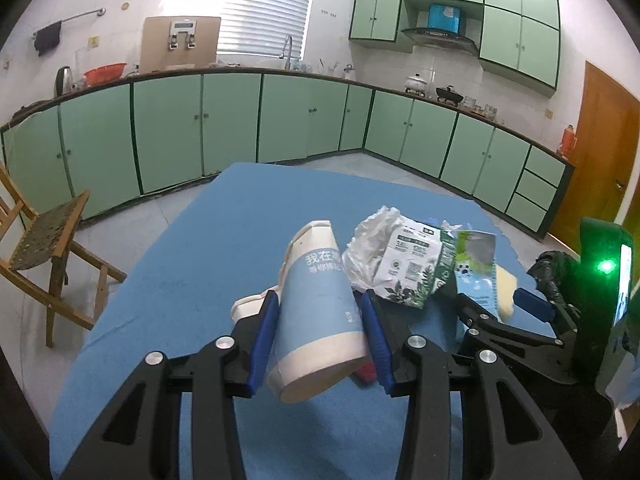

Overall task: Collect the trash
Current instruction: 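Grasp the blue milk carton with right tool while left tool holds the cup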

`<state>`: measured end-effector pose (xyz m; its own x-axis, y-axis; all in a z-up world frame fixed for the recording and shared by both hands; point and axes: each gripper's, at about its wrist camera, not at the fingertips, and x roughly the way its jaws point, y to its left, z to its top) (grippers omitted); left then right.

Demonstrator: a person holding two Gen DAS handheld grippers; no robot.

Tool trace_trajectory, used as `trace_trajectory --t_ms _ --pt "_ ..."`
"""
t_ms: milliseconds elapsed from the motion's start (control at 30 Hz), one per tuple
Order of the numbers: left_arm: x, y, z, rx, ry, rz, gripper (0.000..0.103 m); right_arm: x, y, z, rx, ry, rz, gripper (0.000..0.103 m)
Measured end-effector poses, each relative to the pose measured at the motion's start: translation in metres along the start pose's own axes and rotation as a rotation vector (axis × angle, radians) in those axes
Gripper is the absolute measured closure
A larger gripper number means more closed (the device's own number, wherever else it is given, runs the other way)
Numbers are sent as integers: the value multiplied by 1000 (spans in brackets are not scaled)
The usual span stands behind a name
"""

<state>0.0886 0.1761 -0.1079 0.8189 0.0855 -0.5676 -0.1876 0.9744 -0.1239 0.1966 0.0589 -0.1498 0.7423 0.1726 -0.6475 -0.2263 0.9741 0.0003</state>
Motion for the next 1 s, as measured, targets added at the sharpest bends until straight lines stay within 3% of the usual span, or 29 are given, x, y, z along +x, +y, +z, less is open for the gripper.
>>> trace_trajectory --t_ms 133,233,333,367,433,600,867,1000 --pt "6 -2 0 8 3 2 61 8 2 -1 -11 33 -8 28" --pt "9 -4 -2 15 9 -2 61 7 2 -2 -36 36 -1 44" --pt "13 -7 -3 19 20 -8 60 3 -2 -4 -49 48 38 46" --pt "14 -6 -2 19 23 -9 60 0 -4 -4 -44 52 47 54" --pt "14 -7 -3 20 27 -11 60 -9 -8 -5 -36 58 89 58" --pt "15 -7 -1 23 31 -13 60 -30 -10 -9 -72 59 108 57" --pt "15 -8 -2 32 37 -9 60 -16 -6 -8 -57 84 71 37" --pt "17 -6 -2 30 42 -3 60 -4 -2 -12 -67 119 39 34"
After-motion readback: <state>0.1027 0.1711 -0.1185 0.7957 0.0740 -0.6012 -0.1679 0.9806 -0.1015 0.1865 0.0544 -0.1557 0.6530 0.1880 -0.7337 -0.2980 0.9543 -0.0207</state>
